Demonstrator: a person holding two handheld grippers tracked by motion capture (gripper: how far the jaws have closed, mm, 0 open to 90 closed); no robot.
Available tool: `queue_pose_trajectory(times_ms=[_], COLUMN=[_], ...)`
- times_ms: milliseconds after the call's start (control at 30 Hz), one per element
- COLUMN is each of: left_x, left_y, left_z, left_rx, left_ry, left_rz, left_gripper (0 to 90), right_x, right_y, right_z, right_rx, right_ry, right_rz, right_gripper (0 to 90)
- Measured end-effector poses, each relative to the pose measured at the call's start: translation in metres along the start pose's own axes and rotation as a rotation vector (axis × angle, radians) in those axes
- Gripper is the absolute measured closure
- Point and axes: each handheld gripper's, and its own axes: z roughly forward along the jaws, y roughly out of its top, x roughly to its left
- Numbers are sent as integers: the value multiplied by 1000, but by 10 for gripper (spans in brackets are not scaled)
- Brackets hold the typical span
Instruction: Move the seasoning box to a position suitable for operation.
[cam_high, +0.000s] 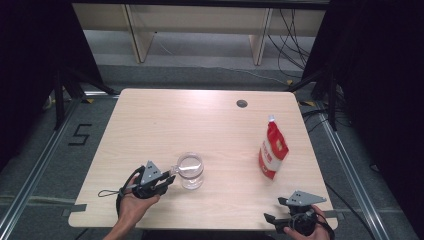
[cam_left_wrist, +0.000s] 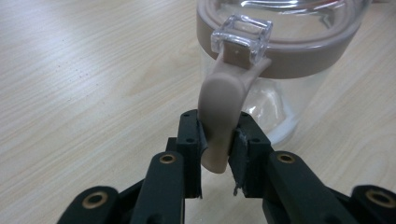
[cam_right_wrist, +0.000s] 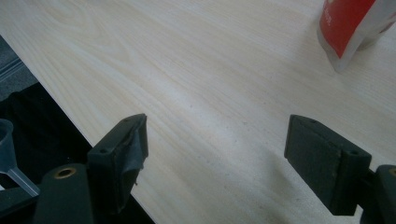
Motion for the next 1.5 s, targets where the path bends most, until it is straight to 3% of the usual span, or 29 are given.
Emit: queue_pose_trajectory(times_ms=[100,167,233,267,467,500,633,867,900,933,1000,1067,1100,1200,1233,1300,1400,1433,1500], left_x=[1,-1,-3,-6,-12,-15,-24,-38,-37,-39,-39,-41,-40,-40,-38,-39,-36,-37,-36], left_y=[1,1,2,1,4,4,7,10,11,10,12,11,11,12,13,12,13,13,13], left_z=[1,1,2,4,6,9,11,18,19,20,21,22,24,26,27,28,29,30,32], left_rx=[9,7,1,-23,-16,-34,-36,-49,-47,-48,-52,-60,-54,-65,-74,-74,-77,-75,-78], left_ry=[-27,-30,-53,-58,-101,-116,-144,-193,-204,-203,-219,-224,-235,-234,-238,-235,-233,-233,-233], left_rz=[8,15,37,5,50,26,57,74,97,80,114,94,114,108,130,97,121,98,94], left_gripper=[748,747,746,746,746,746,746,745,745,745,744,743,743,743,744,744,745,745,745], right_x=[-1,0,1,1,1,1,3,2,1,2,1,1,3,3,3,2,2,3,2], right_y=[1,0,0,0,1,1,1,1,1,1,1,1,1,1,1,1,1,1,1], right_z=[0,0,0,0,0,0,1,0,0,0,0,0,0,0,0,0,0,-1,0], right_rx=[5,-6,1,-6,-3,-1,0,-10,-12,-12,-17,-16,-7,-10,-3,-7,-7,-4,-12], right_ry=[23,-4,3,4,7,9,18,-1,-2,-1,2,1,1,0,3,1,1,4,4], right_rz=[1,0,6,6,-1,7,25,5,-4,6,-17,-16,17,5,9,-1,-3,5,-1], right_gripper=[224,224,225,225,225,225,226,222,222,222,222,223,223,222,222,222,222,222,222])
